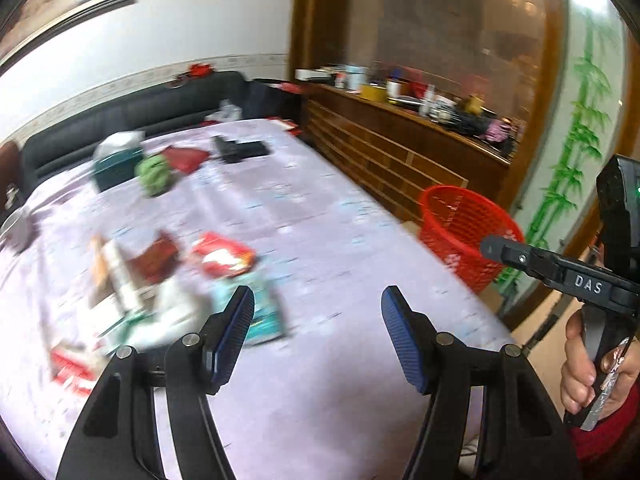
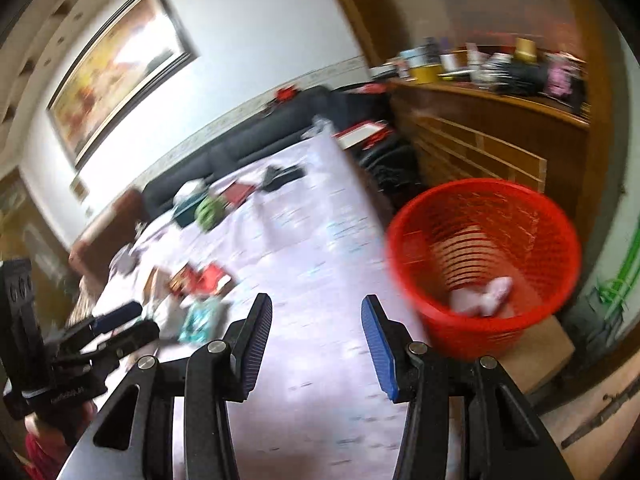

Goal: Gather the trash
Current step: 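Grasp the white-and-red snack bag with the left gripper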

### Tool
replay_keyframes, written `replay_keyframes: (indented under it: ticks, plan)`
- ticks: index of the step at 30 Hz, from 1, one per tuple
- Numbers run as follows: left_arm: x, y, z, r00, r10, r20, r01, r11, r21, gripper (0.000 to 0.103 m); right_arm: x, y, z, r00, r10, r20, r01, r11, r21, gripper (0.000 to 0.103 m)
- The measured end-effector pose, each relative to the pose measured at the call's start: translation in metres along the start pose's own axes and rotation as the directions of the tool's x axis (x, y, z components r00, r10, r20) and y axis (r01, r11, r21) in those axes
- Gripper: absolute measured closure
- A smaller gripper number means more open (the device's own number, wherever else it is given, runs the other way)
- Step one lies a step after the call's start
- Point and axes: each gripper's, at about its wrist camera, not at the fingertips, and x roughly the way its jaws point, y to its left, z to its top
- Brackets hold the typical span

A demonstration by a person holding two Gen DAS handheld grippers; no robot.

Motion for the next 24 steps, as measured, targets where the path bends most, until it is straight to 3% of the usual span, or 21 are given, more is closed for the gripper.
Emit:
replay_keyframes:
  ticks: [6, 14, 17, 21, 24]
  plan:
    - [-0.035, 0.068, -0.029, 0.993, 0.118, 0.008, -0.116, 0.987, -0.111, 0.038, 0.027, 0.051, -0.017, 0.995, 0.056, -0.079, -0.063, 0.994, -0.088, 0.052]
    - [-0.073, 0.160, -0.076, 0.963, 0.263, -0.054, -0.267, 0.919, -0.290, 0.038, 0.061, 0.106, -0.039, 0.976, 0.125, -0.179, -0.154, 0.976, -0.155, 0.051]
    - [-0.070, 0.186, -0.090, 0.962, 0.257, -0.095, -0.274, 0.891, -0.362, 0.038, 0.070, 0.123, -0.046, 0.969, 0.143, -0.202, -0.178, 0.969, -0.170, 0.051]
    - [-0.058, 0.200, -0.101, 0.971, 0.199, -0.130, -0.236, 0.876, -0.421, 0.038, 0.078, 0.142, -0.055, 0.962, 0.149, -0.230, -0.197, 0.960, -0.202, 0.051]
    - [-0.053, 0.205, -0.101, 0.971, 0.206, -0.119, -0.238, 0.867, -0.438, 0.038, 0.080, 0.149, -0.059, 0.960, 0.140, -0.243, -0.196, 0.955, -0.221, 0.051]
